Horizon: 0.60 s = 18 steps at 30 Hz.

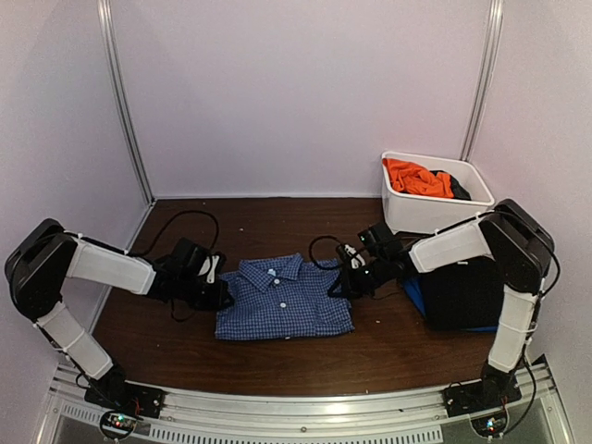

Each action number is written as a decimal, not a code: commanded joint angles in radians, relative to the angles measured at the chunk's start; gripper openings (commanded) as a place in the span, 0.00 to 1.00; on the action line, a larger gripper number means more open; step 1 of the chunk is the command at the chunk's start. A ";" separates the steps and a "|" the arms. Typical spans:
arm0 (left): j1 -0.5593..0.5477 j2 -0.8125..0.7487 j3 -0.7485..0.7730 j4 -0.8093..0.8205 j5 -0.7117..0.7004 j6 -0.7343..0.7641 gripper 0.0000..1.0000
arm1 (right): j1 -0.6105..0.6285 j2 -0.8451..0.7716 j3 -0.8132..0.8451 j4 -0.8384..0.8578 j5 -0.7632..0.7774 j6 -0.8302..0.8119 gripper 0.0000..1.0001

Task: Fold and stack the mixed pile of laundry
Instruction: Pick up the square-folded shirt from the center of the board.

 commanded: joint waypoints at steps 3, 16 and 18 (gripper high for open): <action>-0.069 -0.023 0.060 0.000 -0.023 -0.055 0.00 | -0.017 -0.171 -0.015 -0.165 0.176 -0.098 0.00; -0.089 0.047 0.025 -0.025 -0.032 -0.206 0.47 | -0.029 -0.118 -0.087 -0.103 0.149 -0.107 0.00; -0.107 0.087 0.044 -0.023 -0.039 -0.215 0.48 | -0.029 -0.113 -0.089 -0.102 0.152 -0.109 0.00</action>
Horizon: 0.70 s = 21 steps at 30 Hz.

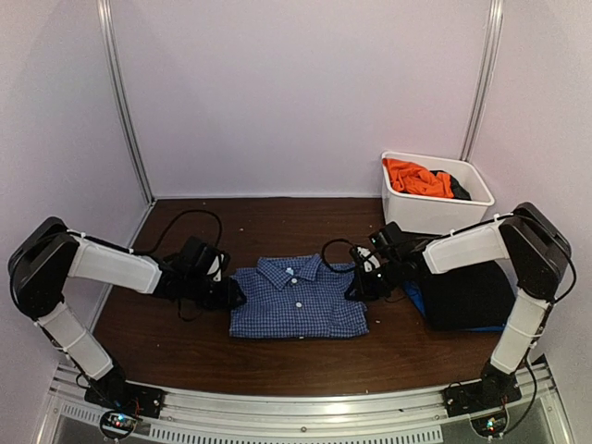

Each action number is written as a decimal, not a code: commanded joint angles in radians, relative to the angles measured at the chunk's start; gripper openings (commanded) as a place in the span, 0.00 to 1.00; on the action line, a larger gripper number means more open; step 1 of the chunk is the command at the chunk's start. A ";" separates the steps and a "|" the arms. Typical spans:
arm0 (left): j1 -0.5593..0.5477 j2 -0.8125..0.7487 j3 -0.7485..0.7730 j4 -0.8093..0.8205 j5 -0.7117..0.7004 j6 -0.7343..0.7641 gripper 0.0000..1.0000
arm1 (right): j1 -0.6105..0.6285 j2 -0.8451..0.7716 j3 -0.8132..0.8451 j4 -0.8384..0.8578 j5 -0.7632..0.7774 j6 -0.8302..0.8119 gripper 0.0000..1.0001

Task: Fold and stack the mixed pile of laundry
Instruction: Pick up the square-folded shirt from the center of the board, then place the square-folded shirt at the corner of the board.

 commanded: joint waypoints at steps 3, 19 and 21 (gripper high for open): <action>-0.047 0.135 0.025 0.014 0.008 -0.085 0.43 | -0.005 0.016 -0.002 0.010 0.031 -0.025 0.00; -0.304 0.129 0.330 0.043 -0.124 -0.011 0.00 | -0.030 -0.385 0.042 -0.357 0.335 -0.116 0.00; -0.326 0.143 0.387 0.047 -0.119 0.013 0.00 | -0.048 -0.458 0.058 -0.427 0.374 -0.125 0.00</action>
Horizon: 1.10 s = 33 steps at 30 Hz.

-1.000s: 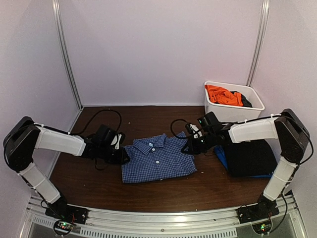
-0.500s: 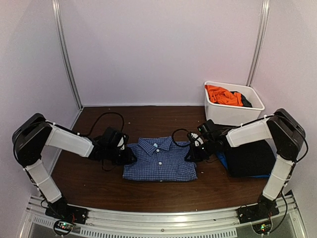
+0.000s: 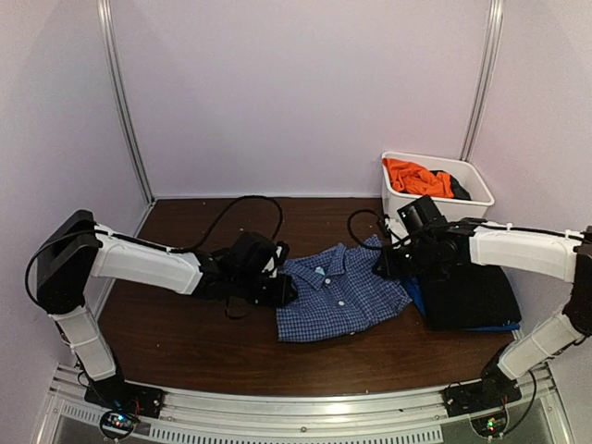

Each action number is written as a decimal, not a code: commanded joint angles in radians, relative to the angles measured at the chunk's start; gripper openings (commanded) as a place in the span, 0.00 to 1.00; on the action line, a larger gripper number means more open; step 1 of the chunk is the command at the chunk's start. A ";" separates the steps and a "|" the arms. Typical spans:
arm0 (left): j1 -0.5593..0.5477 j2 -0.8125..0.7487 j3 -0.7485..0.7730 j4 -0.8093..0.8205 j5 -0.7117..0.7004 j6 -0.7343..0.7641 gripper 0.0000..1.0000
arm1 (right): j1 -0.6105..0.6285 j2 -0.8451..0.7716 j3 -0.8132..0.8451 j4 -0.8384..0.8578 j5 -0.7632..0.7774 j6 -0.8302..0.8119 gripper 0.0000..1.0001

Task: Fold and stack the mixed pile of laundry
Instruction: Place the square-folded shirt at the corner of the board.

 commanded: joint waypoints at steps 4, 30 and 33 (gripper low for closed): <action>-0.061 0.048 0.246 0.021 -0.008 0.100 0.00 | -0.072 -0.250 0.083 -0.281 0.245 -0.058 0.00; -0.173 0.850 1.329 0.091 0.257 0.107 0.00 | -0.479 -0.533 0.014 -0.385 0.900 -0.205 0.00; -0.184 0.928 1.426 0.114 0.283 0.094 0.00 | -0.517 -0.496 0.013 -0.380 0.926 -0.196 0.00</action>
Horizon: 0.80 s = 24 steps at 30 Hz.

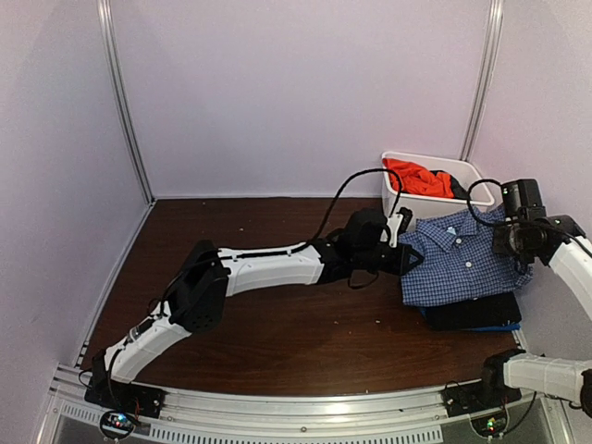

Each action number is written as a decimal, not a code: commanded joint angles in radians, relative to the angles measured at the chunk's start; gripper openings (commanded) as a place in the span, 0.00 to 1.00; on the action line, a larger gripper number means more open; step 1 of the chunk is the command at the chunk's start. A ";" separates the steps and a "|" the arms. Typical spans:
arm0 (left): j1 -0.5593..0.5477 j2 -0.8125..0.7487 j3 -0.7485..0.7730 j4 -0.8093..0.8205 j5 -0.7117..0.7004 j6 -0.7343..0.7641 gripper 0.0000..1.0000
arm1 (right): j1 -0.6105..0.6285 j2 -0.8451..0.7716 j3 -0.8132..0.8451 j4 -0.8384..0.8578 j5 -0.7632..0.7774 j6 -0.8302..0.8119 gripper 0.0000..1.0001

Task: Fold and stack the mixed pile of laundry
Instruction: Place the square-folded shirt at the corner of the board.

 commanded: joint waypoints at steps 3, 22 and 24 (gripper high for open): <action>-0.025 0.125 0.151 0.111 0.084 -0.037 0.00 | -0.070 0.050 -0.007 0.036 0.196 0.020 0.00; 0.031 -0.069 -0.279 0.327 0.058 -0.043 0.68 | -0.106 0.299 -0.006 0.021 0.270 0.071 0.81; 0.052 -0.190 -0.418 0.340 0.015 -0.008 0.78 | -0.119 0.269 0.019 0.022 0.276 0.060 0.87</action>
